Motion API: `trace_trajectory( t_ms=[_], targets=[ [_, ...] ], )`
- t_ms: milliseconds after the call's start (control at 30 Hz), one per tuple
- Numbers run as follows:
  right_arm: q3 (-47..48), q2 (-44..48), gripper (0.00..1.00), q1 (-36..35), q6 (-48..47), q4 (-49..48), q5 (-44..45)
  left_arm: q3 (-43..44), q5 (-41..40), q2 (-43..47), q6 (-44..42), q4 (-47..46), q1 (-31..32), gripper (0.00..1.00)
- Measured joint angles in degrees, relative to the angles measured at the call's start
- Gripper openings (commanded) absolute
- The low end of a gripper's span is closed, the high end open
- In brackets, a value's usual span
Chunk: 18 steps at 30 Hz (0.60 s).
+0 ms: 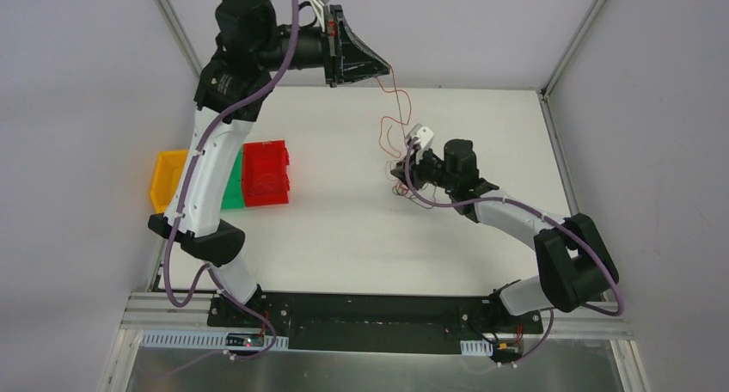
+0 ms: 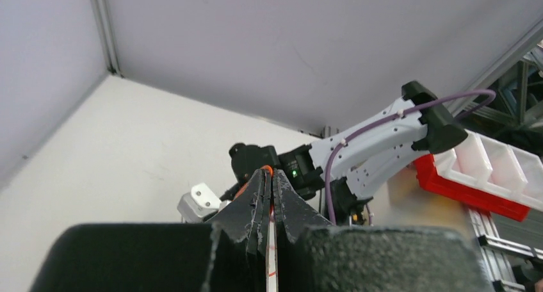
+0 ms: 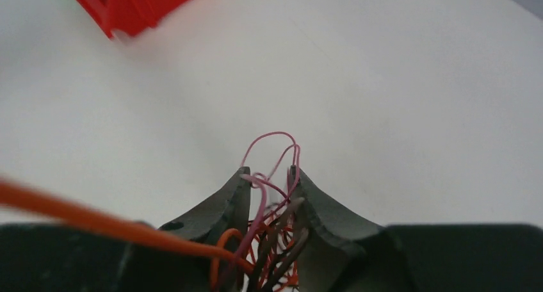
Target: Untangle the cables
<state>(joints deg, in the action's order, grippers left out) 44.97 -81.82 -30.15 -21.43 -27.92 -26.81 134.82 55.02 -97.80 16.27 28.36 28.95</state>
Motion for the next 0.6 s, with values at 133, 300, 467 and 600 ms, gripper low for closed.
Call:
trace_trajectory(
  t_ms=[133, 300, 467, 600],
  targets=[
    [-4.3, -0.9, 0.27, 4.8, -5.6, 1.6, -0.1, 5.1, -0.5, -0.2, 2.0, -1.2, -2.1, 0.0],
    [-5.2, -0.9, 0.29, 8.7, -12.1, 5.0, -0.7, 5.8, -1.9, -0.1, 4.1, -2.9, -4.7, 0.0],
    [-5.2, -0.9, 0.35, 11.0, -17.7, 10.0, -1.3, 7.4, -4.8, -0.2, 6.2, -3.8, -9.0, 0.0],
    [-5.2, -1.5, 0.36, 13.4, -21.7, 14.0, -1.4, 10.4, -8.4, 0.1, 7.1, -7.3, -12.2, 0.0]
  ],
)
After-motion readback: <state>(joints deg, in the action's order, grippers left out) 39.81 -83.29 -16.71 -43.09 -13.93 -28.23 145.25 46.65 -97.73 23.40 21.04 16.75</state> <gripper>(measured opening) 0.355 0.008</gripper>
